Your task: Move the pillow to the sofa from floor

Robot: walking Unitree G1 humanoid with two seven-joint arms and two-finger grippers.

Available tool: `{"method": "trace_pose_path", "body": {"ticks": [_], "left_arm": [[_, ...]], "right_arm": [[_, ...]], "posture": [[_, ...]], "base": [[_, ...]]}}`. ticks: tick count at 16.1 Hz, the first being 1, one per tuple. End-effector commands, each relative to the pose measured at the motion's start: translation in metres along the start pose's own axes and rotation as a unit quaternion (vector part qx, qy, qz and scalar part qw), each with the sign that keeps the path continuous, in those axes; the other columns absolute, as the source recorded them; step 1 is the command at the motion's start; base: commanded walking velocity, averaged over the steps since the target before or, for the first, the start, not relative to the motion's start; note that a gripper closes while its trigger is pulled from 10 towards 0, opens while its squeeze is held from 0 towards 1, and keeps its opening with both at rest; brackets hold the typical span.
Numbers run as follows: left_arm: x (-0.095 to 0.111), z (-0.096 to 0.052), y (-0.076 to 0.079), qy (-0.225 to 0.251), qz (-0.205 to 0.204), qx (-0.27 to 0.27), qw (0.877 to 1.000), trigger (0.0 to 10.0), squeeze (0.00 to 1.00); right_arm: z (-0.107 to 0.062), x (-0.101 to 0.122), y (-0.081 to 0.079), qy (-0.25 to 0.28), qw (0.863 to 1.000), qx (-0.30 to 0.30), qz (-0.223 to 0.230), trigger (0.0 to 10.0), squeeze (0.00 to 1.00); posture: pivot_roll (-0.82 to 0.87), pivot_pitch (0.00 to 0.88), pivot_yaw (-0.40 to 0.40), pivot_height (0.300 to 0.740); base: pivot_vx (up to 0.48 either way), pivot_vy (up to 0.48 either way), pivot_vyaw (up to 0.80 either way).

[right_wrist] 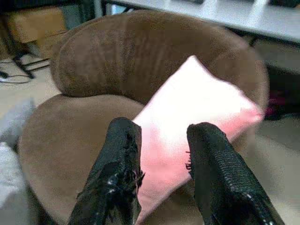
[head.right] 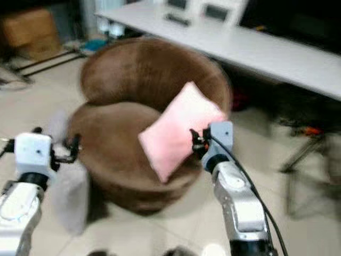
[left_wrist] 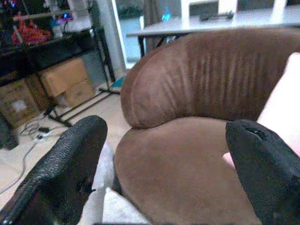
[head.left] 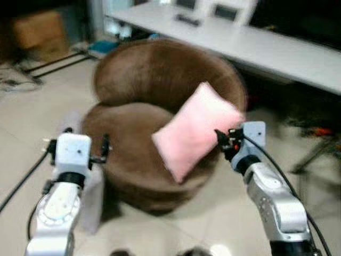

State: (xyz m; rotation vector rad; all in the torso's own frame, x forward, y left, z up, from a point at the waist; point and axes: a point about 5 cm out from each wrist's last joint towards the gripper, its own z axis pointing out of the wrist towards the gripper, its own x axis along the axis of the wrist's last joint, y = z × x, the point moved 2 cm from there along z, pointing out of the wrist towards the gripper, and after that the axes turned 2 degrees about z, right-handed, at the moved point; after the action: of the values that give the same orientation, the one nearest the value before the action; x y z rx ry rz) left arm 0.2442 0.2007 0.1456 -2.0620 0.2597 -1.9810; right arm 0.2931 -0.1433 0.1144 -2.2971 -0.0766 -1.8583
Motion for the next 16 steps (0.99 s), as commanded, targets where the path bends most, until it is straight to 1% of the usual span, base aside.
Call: {"method": "trace_pose_path", "body": {"ticks": [1,5,16], "left_arm": [[-0.0003,-0.0003,0.0047,-0.003,-0.009,-0.009,1.000,10.0,0.00],[-0.0001,-0.0006,0.0044,-0.001,-0.007,-0.009,1.000,10.0,0.00],[-0.0002,-0.0014,0.0030,-0.003,-0.001,-0.009,1.000,10.0,0.00]], "right_arm": [[-0.0012,0.0049,0.0069,0.009,1.000,-0.014,-0.005,10.0,0.00],[-0.0031,0.0017,0.0110,0.007,1.000,-0.024,0.001,10.0,0.00],[-0.0040,0.0007,0.0080,0.010,1.000,-0.023,0.002,10.0,0.00]], "posture": [[0.13,0.000,-0.118,0.735],[0.12,0.000,-0.116,0.735],[0.13,0.000,-0.113,0.735]], "base": [[0.000,0.000,0.00],[0.000,0.357,0.00],[0.000,0.363,0.00]]}}
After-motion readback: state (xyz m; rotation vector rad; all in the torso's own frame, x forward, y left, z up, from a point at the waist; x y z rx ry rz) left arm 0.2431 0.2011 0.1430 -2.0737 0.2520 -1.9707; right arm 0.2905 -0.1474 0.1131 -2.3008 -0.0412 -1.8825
